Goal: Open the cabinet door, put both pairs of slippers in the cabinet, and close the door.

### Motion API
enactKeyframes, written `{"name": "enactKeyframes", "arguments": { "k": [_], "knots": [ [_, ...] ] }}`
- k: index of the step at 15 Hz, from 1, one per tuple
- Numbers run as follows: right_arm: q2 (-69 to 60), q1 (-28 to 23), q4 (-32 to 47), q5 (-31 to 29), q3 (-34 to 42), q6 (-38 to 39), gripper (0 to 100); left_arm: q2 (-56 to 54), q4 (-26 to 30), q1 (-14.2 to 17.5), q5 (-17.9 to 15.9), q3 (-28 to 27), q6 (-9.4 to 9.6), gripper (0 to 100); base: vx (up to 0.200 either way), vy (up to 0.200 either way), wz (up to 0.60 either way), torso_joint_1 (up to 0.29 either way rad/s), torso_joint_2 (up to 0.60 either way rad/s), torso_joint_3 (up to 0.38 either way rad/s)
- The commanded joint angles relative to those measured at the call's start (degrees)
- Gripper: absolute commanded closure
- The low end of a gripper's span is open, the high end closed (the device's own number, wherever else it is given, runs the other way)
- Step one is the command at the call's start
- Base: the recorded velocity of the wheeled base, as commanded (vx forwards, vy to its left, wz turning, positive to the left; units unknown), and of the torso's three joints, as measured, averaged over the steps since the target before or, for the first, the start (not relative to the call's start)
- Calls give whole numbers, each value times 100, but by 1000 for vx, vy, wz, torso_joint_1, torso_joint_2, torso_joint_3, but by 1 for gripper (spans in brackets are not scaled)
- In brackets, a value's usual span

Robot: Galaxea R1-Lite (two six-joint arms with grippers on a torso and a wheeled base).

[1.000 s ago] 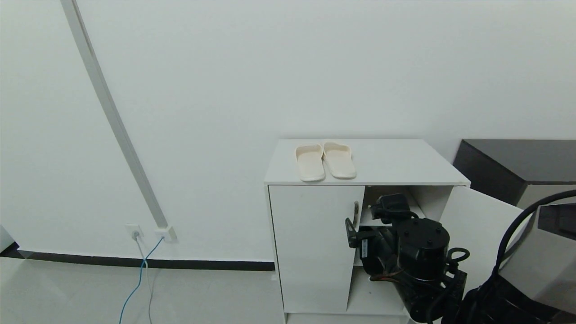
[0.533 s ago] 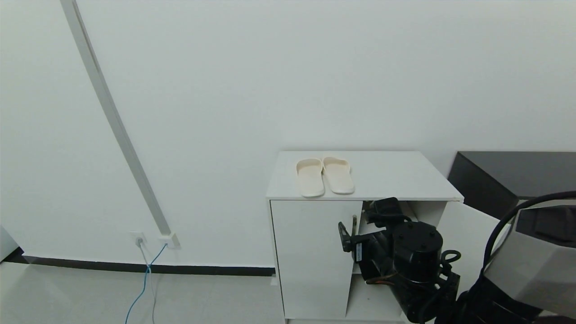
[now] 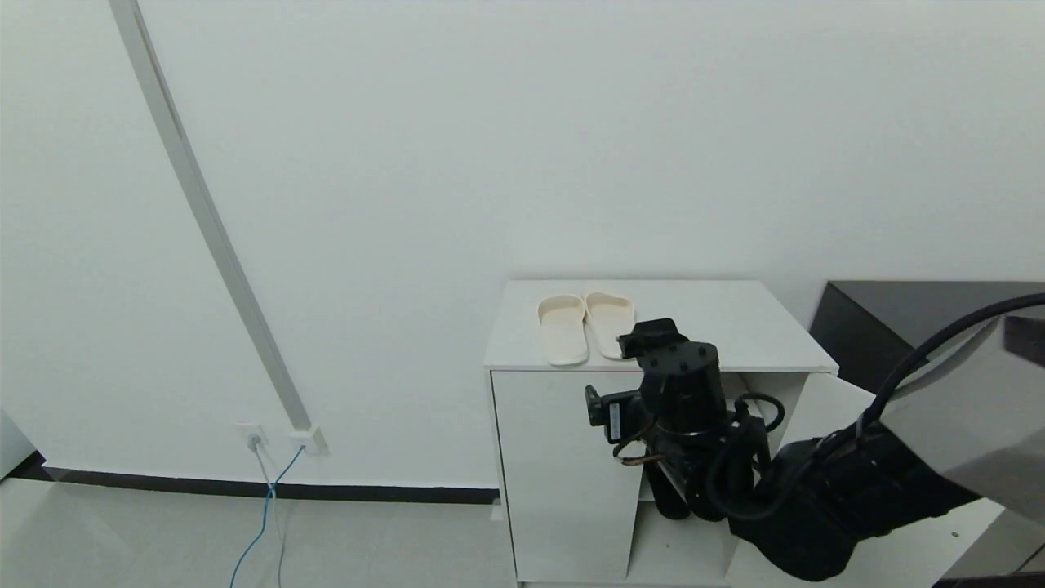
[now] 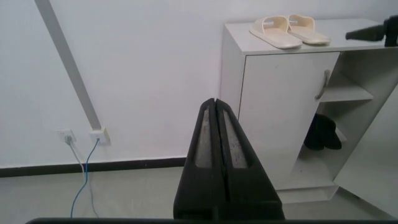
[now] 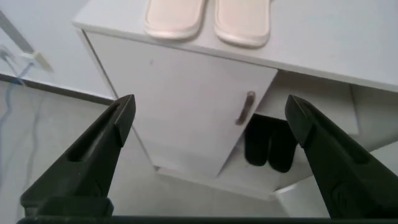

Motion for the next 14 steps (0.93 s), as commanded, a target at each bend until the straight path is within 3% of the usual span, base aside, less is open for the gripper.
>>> {"name": "enactKeyframes", "arguments": {
  "k": [1, 2, 5, 14],
  "knots": [
    [-400, 34, 641, 120, -662, 351, 0, 0, -1, 4, -1, 0, -1, 100, 0, 0, 0, 0, 0, 0],
    [-453, 43, 1098, 155, -872, 553, 0, 0, -1, 4, -1, 0, -9, 100, 0, 0, 0, 0, 0, 0],
    [-347, 52, 1239, 155, -916, 632, 0, 0, -1, 4, -1, 0, -1, 100, 0, 0, 0, 0, 0, 0],
    [66, 70, 1195, 147, -890, 685, 0, 9, -1, 4, -1, 0, -1, 100, 200, 0, 0, 2, 1, 3]
  ]
}}
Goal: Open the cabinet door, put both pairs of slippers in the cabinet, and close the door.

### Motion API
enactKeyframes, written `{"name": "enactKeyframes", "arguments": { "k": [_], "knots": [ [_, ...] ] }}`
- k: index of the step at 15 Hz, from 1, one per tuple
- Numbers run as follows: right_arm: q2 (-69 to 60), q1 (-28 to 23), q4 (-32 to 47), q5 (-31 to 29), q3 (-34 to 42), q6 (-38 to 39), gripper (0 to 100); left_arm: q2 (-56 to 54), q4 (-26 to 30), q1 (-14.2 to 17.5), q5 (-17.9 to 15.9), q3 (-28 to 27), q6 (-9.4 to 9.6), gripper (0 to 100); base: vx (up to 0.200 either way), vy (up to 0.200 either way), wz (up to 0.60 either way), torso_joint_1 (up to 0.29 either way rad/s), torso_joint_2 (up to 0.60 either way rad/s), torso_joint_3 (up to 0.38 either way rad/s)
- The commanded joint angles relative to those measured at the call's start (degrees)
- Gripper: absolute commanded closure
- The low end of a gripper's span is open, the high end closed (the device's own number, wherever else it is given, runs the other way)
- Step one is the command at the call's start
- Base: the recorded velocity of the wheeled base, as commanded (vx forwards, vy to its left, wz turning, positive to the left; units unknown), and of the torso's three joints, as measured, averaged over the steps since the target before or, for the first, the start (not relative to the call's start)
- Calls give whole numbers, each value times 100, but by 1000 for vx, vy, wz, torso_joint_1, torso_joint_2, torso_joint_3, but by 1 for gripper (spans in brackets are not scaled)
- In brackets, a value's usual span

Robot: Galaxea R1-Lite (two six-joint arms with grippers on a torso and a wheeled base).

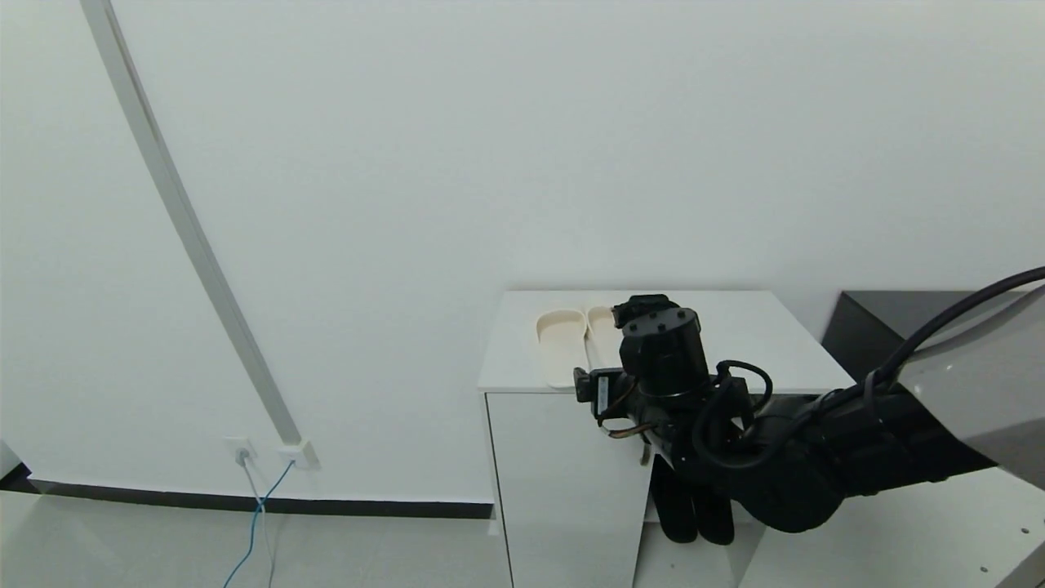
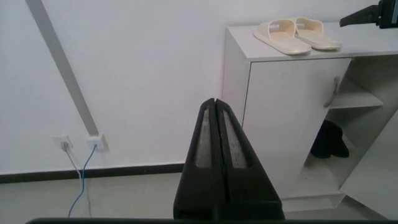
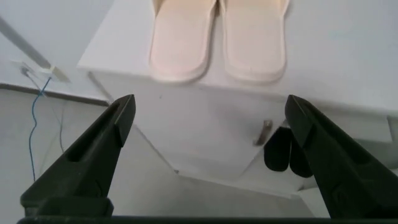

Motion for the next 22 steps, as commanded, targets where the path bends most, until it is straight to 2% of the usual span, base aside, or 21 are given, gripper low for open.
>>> {"name": "enactKeyframes", "arguments": {
  "k": [1, 3, 6, 11, 14, 22],
  "knots": [
    [108, 20, 4, 5, 24, 15, 0, 9, -1, -4, 0, 0, -1, 100, 200, 0, 0, 12, -2, -7],
    [196, 29, -5, -3, 24, 41, 0, 0, -1, -4, 0, 0, -1, 100, 200, 0, 0, 2, 2, 2],
    [433, 55, -57, -12, 24, 41, 0, 9, -1, -4, 0, 0, -1, 100, 0, 0, 0, 0, 0, 0],
    [1119, -33, -1024, -12, -135, -170, 0, 9, -1, -4, 0, 0, -1, 100, 0, 0, 0, 0, 0, 0],
    [1532, -209, -1095, 5, -680, -337, 0, 9, -1, -4, 0, 0, -9, 100, 0, 0, 0, 0, 0, 0],
    [2393, -657, -453, 234, -2314, -346, 0, 9, -1, -4, 0, 0, -18, 100, 0, 0, 0, 0, 0, 0]
  ]
}}
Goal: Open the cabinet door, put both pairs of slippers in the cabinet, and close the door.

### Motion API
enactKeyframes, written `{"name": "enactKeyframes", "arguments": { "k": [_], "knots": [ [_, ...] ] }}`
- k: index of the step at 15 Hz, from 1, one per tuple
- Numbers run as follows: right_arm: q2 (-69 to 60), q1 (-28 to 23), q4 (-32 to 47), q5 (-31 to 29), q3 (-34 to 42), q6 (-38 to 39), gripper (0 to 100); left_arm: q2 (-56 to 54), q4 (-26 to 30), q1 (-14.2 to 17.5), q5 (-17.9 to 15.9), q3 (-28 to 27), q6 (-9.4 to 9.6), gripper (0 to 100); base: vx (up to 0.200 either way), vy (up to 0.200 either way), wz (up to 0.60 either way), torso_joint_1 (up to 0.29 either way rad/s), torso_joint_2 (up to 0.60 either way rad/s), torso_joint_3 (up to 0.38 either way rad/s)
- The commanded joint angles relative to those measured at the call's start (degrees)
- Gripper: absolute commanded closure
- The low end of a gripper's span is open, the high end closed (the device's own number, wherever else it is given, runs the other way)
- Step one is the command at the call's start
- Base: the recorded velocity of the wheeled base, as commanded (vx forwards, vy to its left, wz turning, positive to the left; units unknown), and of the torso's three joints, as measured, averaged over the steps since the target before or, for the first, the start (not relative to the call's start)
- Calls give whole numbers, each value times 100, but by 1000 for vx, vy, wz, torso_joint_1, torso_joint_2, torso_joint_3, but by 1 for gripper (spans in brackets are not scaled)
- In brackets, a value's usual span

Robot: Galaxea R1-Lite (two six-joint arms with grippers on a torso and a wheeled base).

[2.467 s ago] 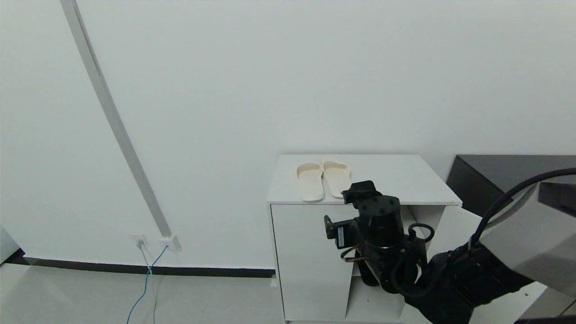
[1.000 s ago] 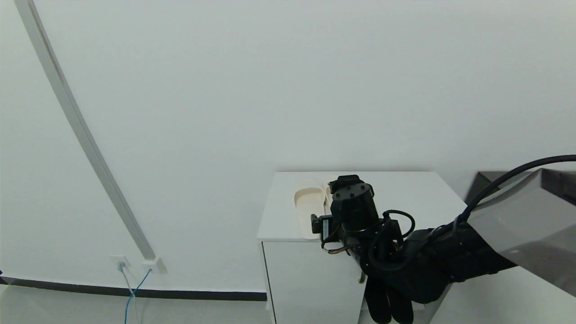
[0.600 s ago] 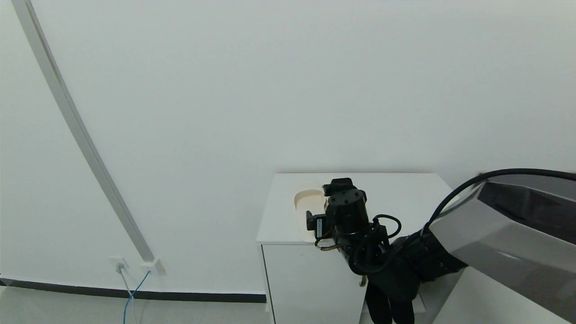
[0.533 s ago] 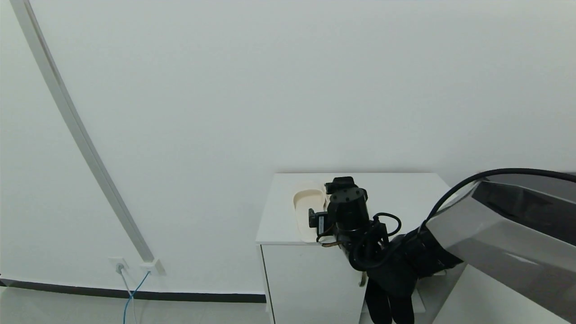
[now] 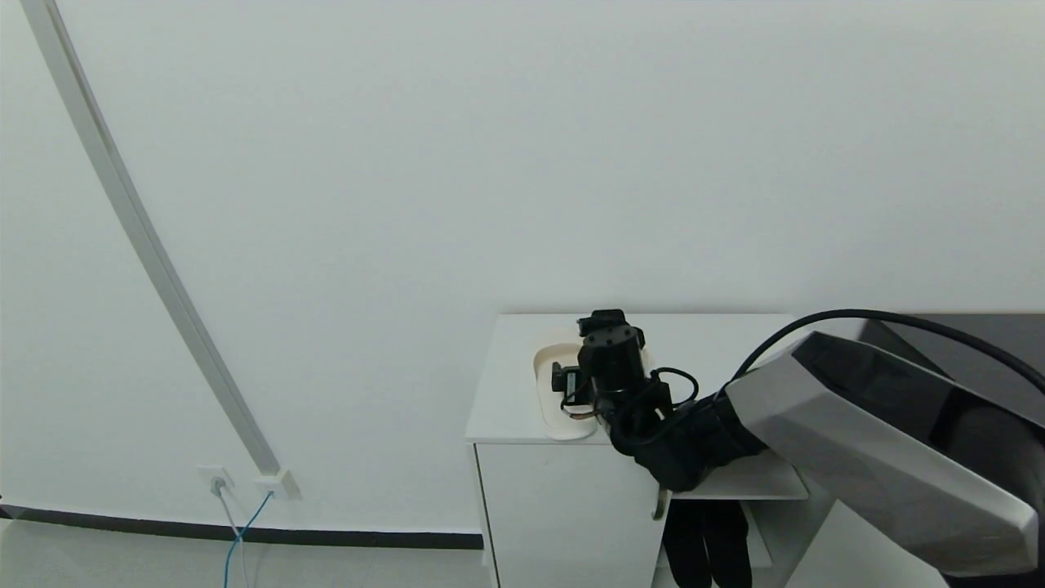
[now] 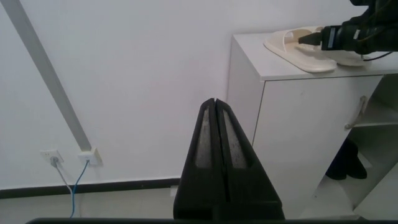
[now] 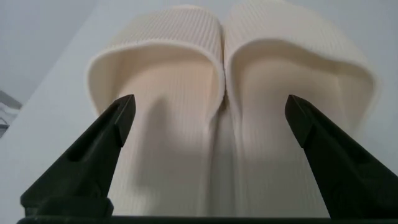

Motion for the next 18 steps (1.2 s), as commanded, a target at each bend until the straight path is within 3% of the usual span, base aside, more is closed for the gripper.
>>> {"name": "enactKeyframes", "arguments": {
  "k": [1, 5, 6, 14, 18],
  "knots": [
    [330, -107, 132, 80, -420, -44, 0, 9, -1, 4, -1, 0, -1, 100, 0, 0, 0, 0, 0, 0],
    [585, -212, 255, 97, -912, -194, 0, 9, -1, 4, -1, 0, -1, 100, 0, 0, 0, 0, 0, 0],
    [602, -212, 264, 97, -956, -211, 100, 9, -1, 4, -1, 0, -1, 100, 0, 0, 0, 0, 0, 0],
    [400, -203, 272, 97, -877, -317, 100, 9, -1, 4, -1, 0, -1, 100, 0, 0, 0, 0, 0, 0],
    [-1015, -142, 114, 387, 433, -317, 100, 9, -1, 4, -1, 0, -1, 100, 0, 0, 0, 0, 0, 0]
  ]
}}
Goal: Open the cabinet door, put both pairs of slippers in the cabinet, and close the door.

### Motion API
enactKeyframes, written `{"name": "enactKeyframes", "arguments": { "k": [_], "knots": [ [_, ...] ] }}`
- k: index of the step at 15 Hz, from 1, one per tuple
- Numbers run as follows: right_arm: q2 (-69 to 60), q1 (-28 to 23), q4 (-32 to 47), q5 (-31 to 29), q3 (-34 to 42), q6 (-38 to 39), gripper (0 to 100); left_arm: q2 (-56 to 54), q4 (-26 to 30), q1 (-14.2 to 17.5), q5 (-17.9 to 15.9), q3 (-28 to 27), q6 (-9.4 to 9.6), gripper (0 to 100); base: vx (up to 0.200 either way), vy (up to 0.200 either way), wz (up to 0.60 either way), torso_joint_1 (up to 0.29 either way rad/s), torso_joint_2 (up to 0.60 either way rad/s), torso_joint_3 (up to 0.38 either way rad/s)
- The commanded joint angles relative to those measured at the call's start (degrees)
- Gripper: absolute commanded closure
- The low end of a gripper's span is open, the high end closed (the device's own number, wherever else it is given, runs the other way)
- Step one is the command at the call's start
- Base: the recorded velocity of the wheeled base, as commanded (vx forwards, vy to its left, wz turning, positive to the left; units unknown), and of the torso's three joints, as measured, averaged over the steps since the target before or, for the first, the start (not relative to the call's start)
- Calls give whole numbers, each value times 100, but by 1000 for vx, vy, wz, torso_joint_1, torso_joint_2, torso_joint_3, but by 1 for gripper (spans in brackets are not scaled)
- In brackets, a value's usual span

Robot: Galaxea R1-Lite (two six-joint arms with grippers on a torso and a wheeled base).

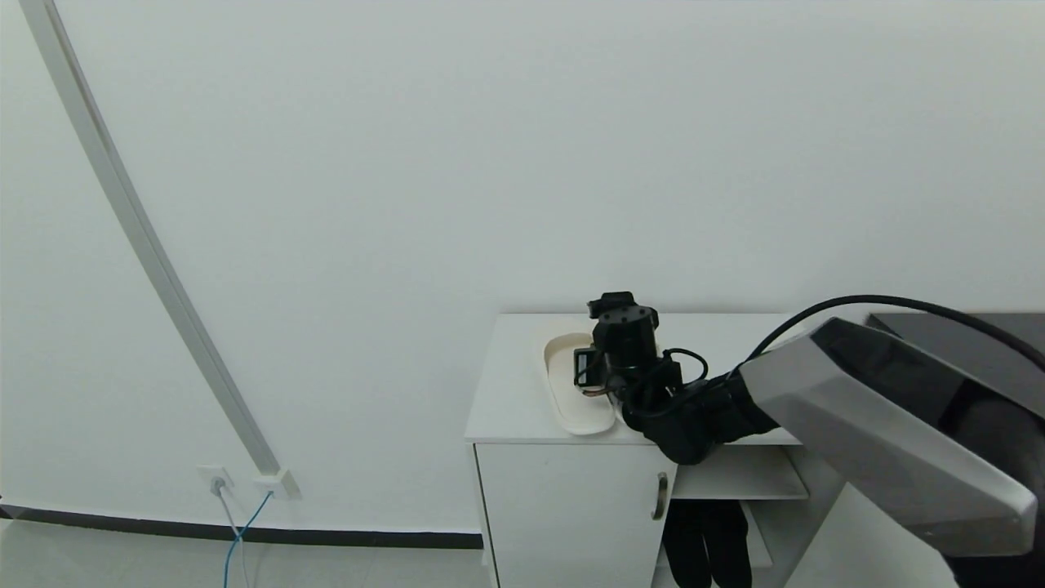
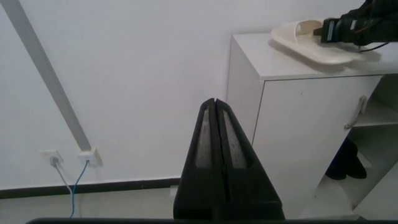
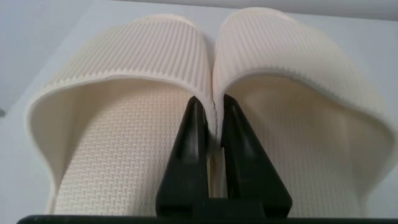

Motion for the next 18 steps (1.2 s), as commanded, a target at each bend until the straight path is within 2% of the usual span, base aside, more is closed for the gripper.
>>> {"name": "enactKeyframes", "arguments": {
  "k": [1, 5, 9, 13, 15, 18],
  "knots": [
    [-1238, 95, -133, 235, 1047, -2, 100, 0, -1, -3, -1, 0, -1, 100, 0, 0, 0, 0, 0, 0],
    [-2951, 332, -554, 692, 3121, -222, 100, 9, -1, -3, -1, 0, -1, 100, 0, 0, 0, 0, 0, 0],
    [-4261, 446, -625, 1421, 4563, -292, 100, 9, -1, -3, -1, 0, -1, 100, 0, 0, 0, 0, 0, 0],
    [-4788, 446, -634, 2212, 5125, -495, 100, 0, -1, -3, -1, 0, -1, 100, 0, 0, 0, 0, 0, 0],
    [-4806, 429, -888, 2458, 5362, -1022, 100, 9, -1, -3, -1, 0, 8, 100, 0, 0, 0, 0, 0, 0],
    [-4709, 429, -1170, 2529, 5468, -1083, 100, 9, -1, -3, -1, 0, 8, 100, 0, 0, 0, 0, 0, 0]
  ]
}}
